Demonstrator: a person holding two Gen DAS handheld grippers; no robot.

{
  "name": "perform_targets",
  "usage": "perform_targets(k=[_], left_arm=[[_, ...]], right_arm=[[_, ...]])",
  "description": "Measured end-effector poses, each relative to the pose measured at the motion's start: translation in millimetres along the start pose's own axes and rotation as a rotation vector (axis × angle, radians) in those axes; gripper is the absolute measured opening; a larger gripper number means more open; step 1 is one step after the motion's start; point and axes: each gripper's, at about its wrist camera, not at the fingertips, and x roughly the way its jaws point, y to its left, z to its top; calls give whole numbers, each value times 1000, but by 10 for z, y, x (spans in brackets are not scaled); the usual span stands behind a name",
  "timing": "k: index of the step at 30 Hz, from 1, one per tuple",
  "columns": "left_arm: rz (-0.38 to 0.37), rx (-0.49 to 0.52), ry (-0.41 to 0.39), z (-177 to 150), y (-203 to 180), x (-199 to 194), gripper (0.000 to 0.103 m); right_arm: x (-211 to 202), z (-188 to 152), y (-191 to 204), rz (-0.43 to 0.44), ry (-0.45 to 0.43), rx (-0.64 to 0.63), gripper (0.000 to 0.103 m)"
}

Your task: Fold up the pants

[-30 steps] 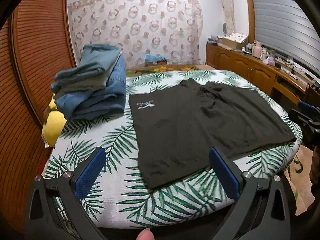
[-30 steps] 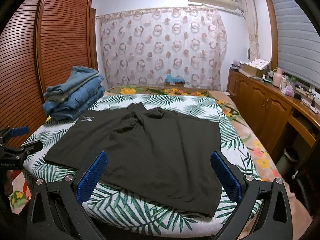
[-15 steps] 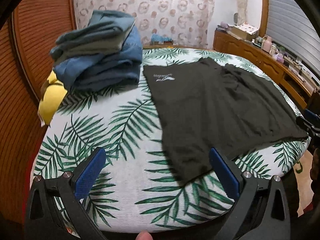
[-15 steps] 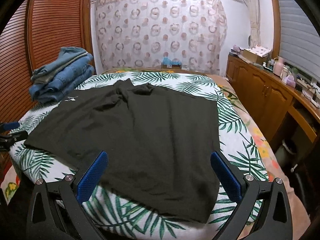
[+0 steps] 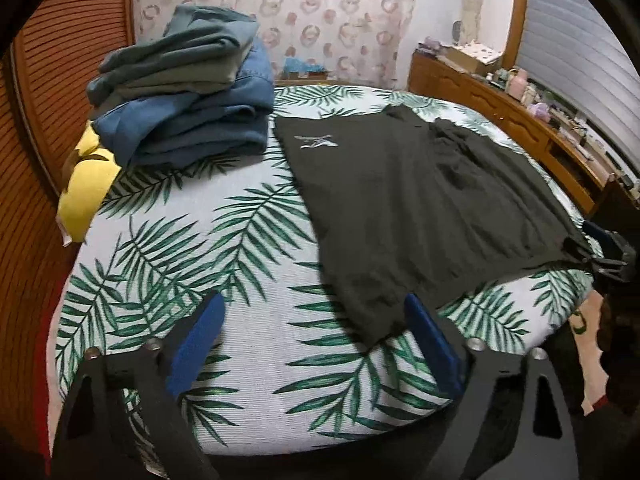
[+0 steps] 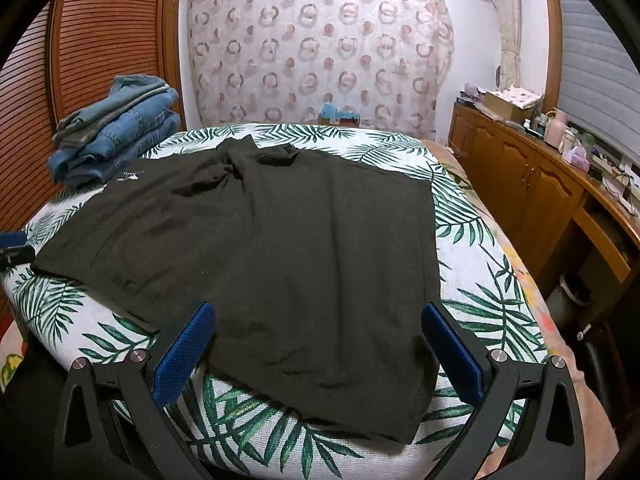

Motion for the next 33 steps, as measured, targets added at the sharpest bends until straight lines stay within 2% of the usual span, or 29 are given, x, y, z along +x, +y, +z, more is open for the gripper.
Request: perform_targets(k=[2, 5, 12, 18, 19, 20, 21, 27, 33], left_arm=[[-25, 2, 2, 3, -20, 3, 67], [-65, -2, 21, -1, -46, 55, 53], [-60, 9, 19, -31, -96, 101, 47], [-77, 44, 18, -46, -204, 96, 24], [-85, 45, 18, -41, -212, 99, 19], [-89, 49, 15, -35, -221, 101, 10], [-88, 56, 10, -25, -240, 100, 8], [-131, 55, -60, 64, -287, -42, 5], [-156, 97, -100, 273, -431, -157, 5]], right_arm=[[14, -6, 9, 0, 9, -2, 103], [37, -23, 19, 8, 20, 0, 103], [-29, -38, -18, 37, 17, 19, 103], [-8, -27, -53, 41, 6, 12, 103], [-21, -38, -50, 41, 3, 11, 103], [22, -5, -71, 42, 3, 11, 103], [31, -1, -79, 42, 2, 10, 103], [78, 50, -115, 55, 24, -5, 103], [91, 78, -112, 62, 29, -12, 103]])
